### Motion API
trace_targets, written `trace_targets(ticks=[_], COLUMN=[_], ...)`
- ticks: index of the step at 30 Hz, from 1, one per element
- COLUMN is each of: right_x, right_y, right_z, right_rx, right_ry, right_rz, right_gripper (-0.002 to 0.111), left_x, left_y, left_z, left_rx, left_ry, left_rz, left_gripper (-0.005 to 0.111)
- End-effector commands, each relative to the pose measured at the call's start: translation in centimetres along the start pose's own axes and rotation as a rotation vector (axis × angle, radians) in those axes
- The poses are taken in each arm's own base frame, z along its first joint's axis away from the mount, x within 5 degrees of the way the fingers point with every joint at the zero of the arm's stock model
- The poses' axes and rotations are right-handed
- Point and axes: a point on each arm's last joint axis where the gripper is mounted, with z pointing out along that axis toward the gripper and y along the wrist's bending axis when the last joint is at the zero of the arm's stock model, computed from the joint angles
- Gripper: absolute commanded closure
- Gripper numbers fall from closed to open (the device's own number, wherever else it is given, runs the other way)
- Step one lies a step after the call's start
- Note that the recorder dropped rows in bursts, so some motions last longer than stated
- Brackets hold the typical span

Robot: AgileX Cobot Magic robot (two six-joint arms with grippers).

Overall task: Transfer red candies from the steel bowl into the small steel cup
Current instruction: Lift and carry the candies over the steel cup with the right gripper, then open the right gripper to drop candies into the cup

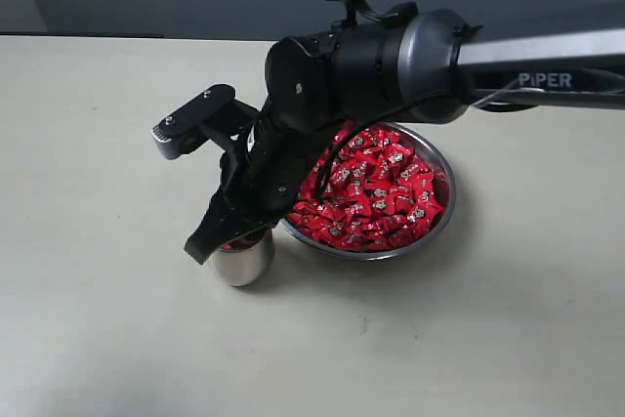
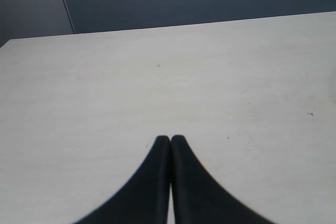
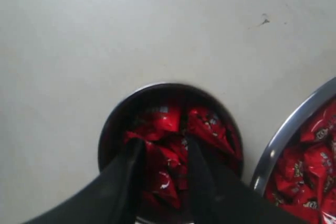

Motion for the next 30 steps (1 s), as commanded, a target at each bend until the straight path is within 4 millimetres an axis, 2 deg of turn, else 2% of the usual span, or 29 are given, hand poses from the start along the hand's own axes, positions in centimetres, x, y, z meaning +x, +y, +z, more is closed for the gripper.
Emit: trace_targets(ticks=[1,9,30], right_x=[-0.5,-0.8,-0.8], right_y=[0.1,0.3,0.0], right_z=[-1.2,-2.8,-2.8], right_rx=[0.011,0.016,0.054], right_ry=[-0.04,-0.078,-0.072], right_rz=[-0.014,-0.021,-0.054], right_gripper=[0.078,0.078,0.078], left_x=[0.0,0.0,0.0], left_y=[0.0,0.0,0.0], left_z=[0.0,0.0,0.0], left_rx=[0.004,0.004,0.004], left_ry=[-0.013,-0.013,-0.013], left_rz=[0.001,0.001,0.001], left_gripper=[0.106,0.106,0.106])
